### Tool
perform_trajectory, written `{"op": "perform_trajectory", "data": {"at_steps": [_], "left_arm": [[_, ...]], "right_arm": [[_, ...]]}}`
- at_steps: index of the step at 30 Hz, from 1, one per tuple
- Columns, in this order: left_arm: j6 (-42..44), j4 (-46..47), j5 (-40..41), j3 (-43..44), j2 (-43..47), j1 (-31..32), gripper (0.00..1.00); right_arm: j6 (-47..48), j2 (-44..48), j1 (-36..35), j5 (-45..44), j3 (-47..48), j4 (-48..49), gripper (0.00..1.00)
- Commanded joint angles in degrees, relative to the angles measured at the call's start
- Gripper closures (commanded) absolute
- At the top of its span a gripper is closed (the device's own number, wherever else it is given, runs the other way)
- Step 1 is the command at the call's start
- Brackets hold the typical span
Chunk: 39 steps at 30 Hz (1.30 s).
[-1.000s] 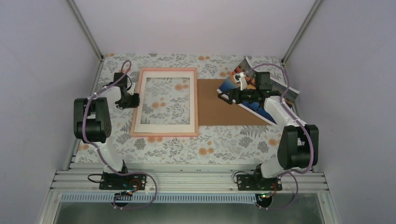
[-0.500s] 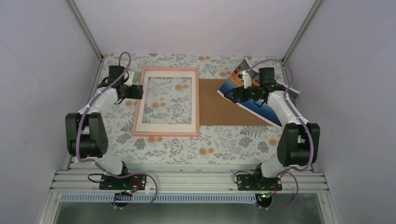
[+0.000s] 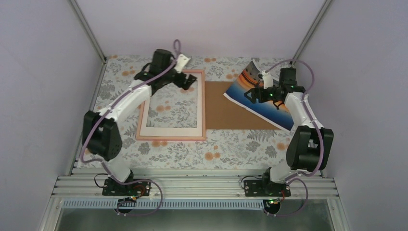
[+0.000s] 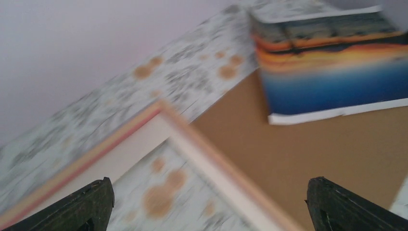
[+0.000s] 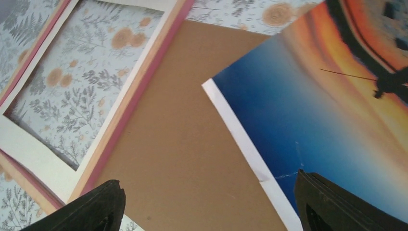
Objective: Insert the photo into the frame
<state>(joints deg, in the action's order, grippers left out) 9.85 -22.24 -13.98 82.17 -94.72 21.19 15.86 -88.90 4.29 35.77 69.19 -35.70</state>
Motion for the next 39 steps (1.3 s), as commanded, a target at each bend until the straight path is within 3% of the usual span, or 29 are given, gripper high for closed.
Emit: {"op": "perform_trajectory", "data": {"at_steps": [1,8,13,14,19,31,35,39], "left_arm": [[-1.7,4.4,-7.2,8.5,-10.9,6.5,0.0],[-7.8,-0.4,-15.2,33.7,-35.8,11.1,0.01],[-12.6,-8.9,-21.5,62.7,-55.6,11.8,0.09],[-13.4,-8.4,-22.0,65.4,-58.2,12.0,0.09],[-15.4,0.5,-22.3,61.2,-60.6,13.4,0.1],[-21.8,8.0,-21.3,63.9,-68.1,16.2,0.22],[-23.3,9.6,-21.3,64.1,-69.0,16.3,0.31],[-22.2,10.2,-20.5,64.6,-67.6,16.6,0.47]], "right_arm": [[0.8,0.4,3.9,2.1,0.7,-0.8,0.13],[-0.6,2.5,9.7,4.5,-2.8,0.5,0.13],[-2.0,3.8,11.8,5.5,-5.7,2.1,0.13],[-2.4,3.9,11.9,5.5,-6.1,2.3,0.13],[-3.0,4.3,12.5,5.6,-6.9,2.9,0.13],[-3.7,5.2,13.3,5.5,-7.4,3.3,0.13],[-3.8,5.5,13.4,5.6,-7.5,3.4,0.13],[-4.0,5.7,13.5,5.9,-7.3,3.5,0.13]]}}
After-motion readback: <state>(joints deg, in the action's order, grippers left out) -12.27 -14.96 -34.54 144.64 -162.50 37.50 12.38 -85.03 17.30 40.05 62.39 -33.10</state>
